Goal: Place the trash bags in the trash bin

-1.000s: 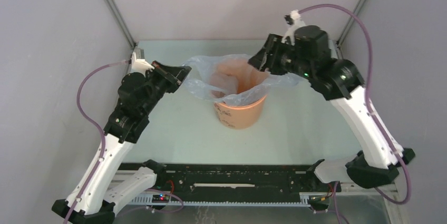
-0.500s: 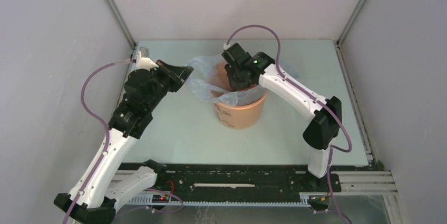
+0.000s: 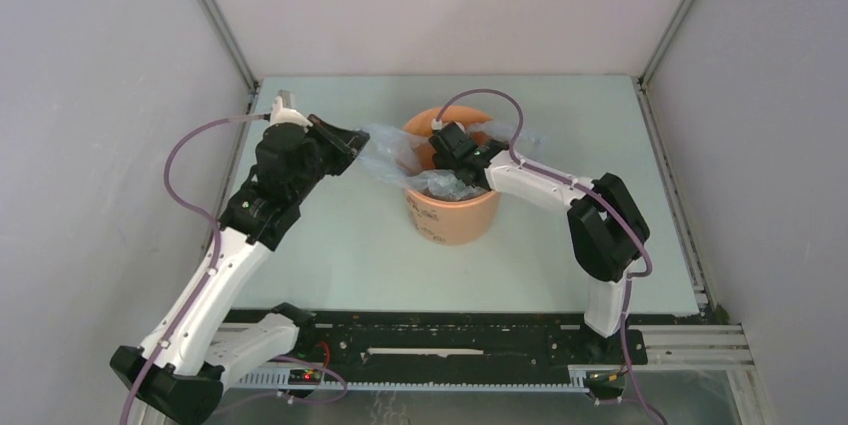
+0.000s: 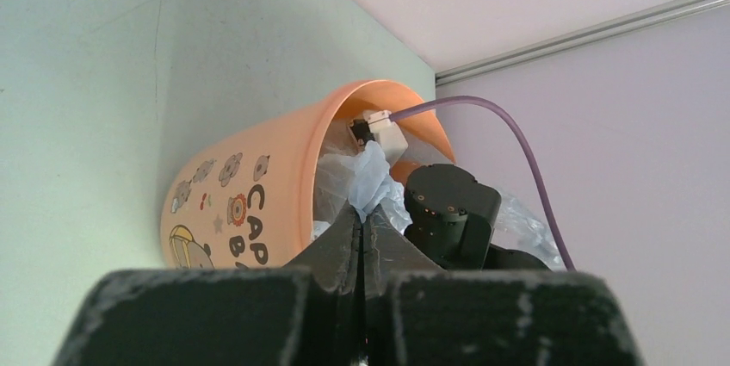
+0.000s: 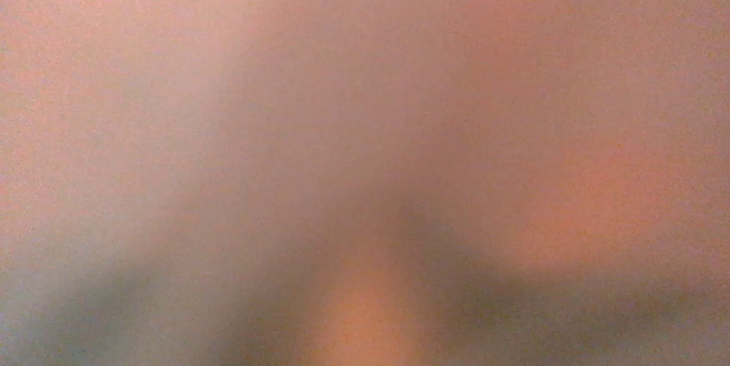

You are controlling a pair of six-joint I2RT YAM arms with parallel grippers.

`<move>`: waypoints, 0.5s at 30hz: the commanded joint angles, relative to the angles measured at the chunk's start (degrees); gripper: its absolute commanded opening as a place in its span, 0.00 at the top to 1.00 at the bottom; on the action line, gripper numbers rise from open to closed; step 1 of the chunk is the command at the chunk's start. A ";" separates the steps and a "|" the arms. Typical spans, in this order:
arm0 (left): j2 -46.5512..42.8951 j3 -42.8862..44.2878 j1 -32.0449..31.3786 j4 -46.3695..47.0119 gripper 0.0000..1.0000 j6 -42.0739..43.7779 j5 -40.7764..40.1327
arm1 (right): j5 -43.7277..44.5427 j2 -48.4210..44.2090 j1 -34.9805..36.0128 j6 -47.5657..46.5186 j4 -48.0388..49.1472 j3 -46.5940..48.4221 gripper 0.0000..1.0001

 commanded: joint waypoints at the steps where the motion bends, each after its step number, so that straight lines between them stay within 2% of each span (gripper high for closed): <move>1: 0.82 0.14 0.37 0.63 1.00 0.58 -0.85 | -0.96 1.84 -1.84 0.63 8.14 -1.73 0.59; 4: 1.43 0.38 0.41 0.62 1.00 1.31 0.07 | -3.40 1.70 -1.68 -1.03 7.53 -0.73 0.52; 6: 1.49 0.77 0.50 0.13 1.00 2.26 0.15 | -4.04 0.26 -1.31 -1.05 3.50 2.24 0.46; 8: 1.23 1.17 0.74 -0.49 1.00 3.12 0.35 | -5.78 -2.73 -1.04 -1.34 -0.03 5.20 0.36; 13: 0.66 0.43 1.11 -0.66 1.00 3.86 1.55 | -6.75 -8.39 -0.77 -0.12 -14.54 19.06 0.19; 15: 0.34 -0.08 1.14 -0.39 1.00 3.75 1.71 | -7.16 -9.08 -0.86 0.38 -19.29 23.10 0.16</move>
